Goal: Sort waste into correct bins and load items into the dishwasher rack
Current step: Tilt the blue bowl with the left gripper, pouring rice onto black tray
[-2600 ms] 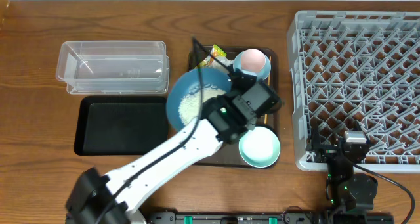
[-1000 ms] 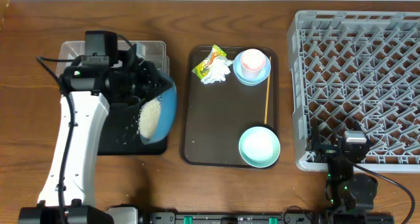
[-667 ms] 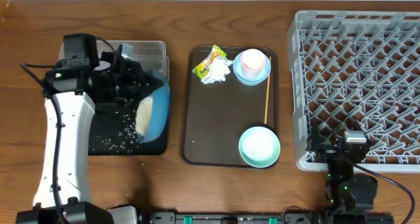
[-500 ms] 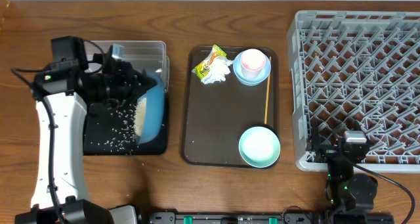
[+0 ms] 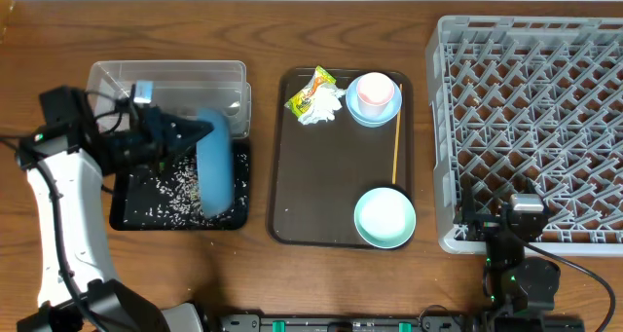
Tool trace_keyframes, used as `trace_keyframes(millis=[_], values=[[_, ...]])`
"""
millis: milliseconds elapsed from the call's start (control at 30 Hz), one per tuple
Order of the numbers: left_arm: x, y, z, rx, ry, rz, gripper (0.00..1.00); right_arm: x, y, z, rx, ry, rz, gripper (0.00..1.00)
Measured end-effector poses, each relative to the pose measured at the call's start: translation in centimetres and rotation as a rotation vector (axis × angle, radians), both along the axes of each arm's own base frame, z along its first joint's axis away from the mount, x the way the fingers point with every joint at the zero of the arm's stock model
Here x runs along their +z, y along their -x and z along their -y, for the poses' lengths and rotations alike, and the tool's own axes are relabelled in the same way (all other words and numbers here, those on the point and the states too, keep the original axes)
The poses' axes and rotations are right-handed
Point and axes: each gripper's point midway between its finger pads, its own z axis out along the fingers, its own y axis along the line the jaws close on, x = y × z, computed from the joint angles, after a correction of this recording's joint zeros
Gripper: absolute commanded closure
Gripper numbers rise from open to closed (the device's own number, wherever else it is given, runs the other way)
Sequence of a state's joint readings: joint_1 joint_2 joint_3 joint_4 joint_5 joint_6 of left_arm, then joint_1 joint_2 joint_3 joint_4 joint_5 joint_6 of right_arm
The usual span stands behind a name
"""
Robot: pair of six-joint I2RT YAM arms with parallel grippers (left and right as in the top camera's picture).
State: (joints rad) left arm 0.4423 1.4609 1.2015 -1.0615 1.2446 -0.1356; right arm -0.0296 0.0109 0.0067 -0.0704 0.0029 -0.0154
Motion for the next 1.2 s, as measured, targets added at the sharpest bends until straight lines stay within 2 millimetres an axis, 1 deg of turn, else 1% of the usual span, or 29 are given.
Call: trace_keyframes(millis=[133,333,433,600,833,1000,1200], values=[[-1.0,0.6,-1.8,0.059,0.046,0.003,0.94,0.0,0.0,0.0,0.0,0.0,0.0,0.01],[-0.6,0.8,-3.7,0.112,0.08,0.081,0.94,0.0,0.0,0.0,0.0,0.0,0.0,0.01],[-0.3,0.8,-4.0,0.119,0.096,0.107,0.94,0.0,0.0,0.0,0.0,0.0,0.0,0.01],[1.2,0.8,-3.8,0.111,0.164,0.169,0.94,0.0,0.0,0.0,-0.001,0.0,0.0,0.01],[1.9,0.8,-3.7,0.113,0.201,0.187,0.94,0.0,0.0,0.0,-0.001,0.0,0.0,0.02],[2.0,0.7,-4.7,0.143,0.197,0.2,0.94,0.0,0.0,0.0,0.0,0.0,0.0,0.01],[1.9,1.1,-6.2,0.206,0.214,0.165,0.94,0.0,0.0,0.0,-0.001,0.0,0.0,0.01]])
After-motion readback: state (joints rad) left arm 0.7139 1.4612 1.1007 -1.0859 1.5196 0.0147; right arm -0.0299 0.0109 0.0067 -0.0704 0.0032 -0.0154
